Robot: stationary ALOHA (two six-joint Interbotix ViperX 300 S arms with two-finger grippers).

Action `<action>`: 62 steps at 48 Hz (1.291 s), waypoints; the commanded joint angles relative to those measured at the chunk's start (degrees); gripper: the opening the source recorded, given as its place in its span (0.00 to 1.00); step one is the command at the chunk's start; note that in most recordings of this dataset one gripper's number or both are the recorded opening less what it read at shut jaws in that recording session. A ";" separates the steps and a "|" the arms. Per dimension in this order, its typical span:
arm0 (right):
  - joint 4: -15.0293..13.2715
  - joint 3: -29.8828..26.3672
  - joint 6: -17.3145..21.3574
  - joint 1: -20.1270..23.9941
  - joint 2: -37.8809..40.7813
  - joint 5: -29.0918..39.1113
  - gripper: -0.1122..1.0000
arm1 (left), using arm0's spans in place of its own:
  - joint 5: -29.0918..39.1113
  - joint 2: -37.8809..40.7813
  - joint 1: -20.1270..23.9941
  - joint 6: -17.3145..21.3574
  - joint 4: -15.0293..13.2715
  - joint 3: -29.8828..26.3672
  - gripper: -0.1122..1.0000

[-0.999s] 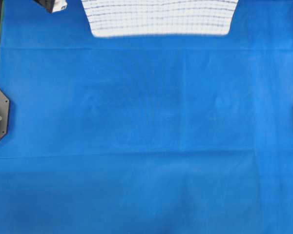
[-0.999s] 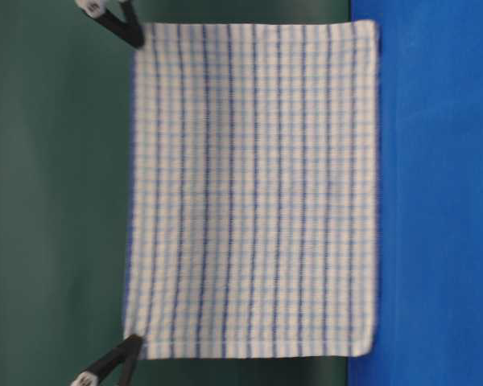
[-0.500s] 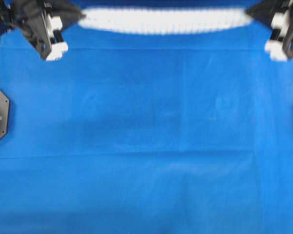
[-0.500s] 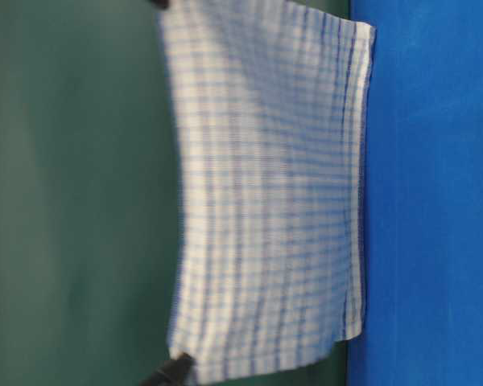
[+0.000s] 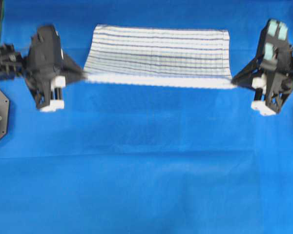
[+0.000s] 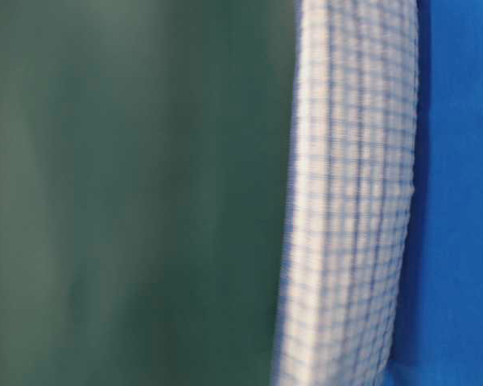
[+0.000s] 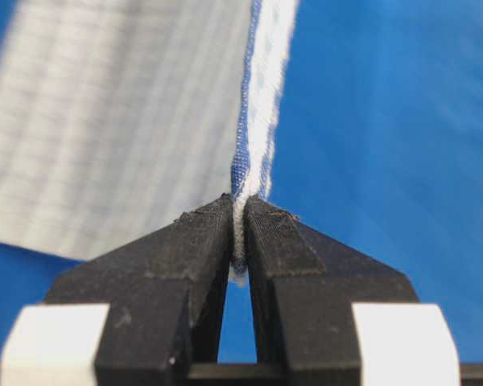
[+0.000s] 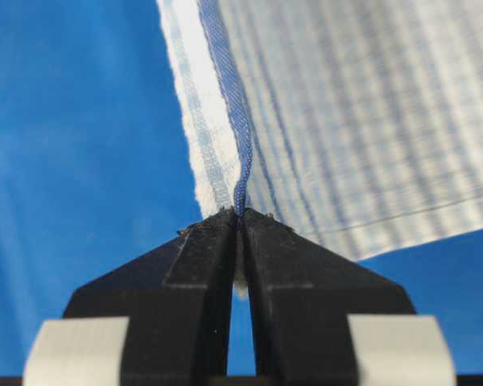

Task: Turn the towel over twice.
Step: 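Lower the held edge onto the near side of the towel with both grippers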

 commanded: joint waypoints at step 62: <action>0.18 -2.90 15.64 18.72 13.89 -3.16 0.34 | -0.97 6.77 -16.87 -11.78 -0.09 1.23 0.34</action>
